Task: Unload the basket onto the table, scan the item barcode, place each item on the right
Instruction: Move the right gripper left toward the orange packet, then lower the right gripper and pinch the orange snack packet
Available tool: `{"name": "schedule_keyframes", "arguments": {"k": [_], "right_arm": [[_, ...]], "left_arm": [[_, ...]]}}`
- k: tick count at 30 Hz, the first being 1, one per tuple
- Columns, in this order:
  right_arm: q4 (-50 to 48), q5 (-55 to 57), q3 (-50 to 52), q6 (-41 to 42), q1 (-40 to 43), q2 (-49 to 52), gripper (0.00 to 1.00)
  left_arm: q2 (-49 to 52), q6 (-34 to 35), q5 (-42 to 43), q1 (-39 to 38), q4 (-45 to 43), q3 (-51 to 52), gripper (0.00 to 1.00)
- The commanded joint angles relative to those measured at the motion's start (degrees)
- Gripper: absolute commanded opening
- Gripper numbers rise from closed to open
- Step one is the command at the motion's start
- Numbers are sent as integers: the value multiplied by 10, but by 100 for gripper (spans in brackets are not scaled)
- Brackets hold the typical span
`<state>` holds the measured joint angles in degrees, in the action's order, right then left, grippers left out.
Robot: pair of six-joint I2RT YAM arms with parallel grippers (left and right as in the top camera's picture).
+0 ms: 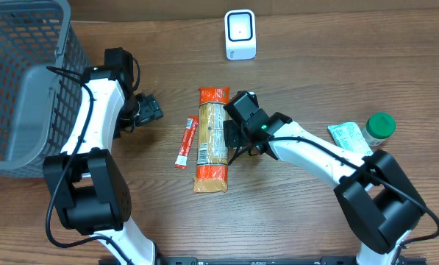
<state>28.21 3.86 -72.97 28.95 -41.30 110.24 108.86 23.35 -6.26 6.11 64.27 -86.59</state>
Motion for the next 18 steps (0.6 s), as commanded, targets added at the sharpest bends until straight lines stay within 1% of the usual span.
{"name": "schedule_keyframes", "arguments": {"k": [1,4,6,7,10,14,18], "right_arm": [[-3,3,-4,12,-1,14,60],[-3,3,-4,12,-1,14,51],[-2,3,-4,11,-1,14,37],[-1,3,-4,11,-1,14,34],[6,3,-7,11,-1,7,16],[15,8,-7,10,-1,-16,16],[56,72,-7,10,-1,-53,18]], "left_arm": [[-10,-15,-3,0,-1,-1,100],[-10,-15,-3,0,-1,-1,100],[-10,-15,-3,0,-1,-1,100],[-10,-15,-3,0,-1,-1,100],[-10,-15,-3,0,-1,-1,100],[-10,-15,-3,0,-1,-1,100],[-10,-15,-3,0,-1,-1,100]]}}
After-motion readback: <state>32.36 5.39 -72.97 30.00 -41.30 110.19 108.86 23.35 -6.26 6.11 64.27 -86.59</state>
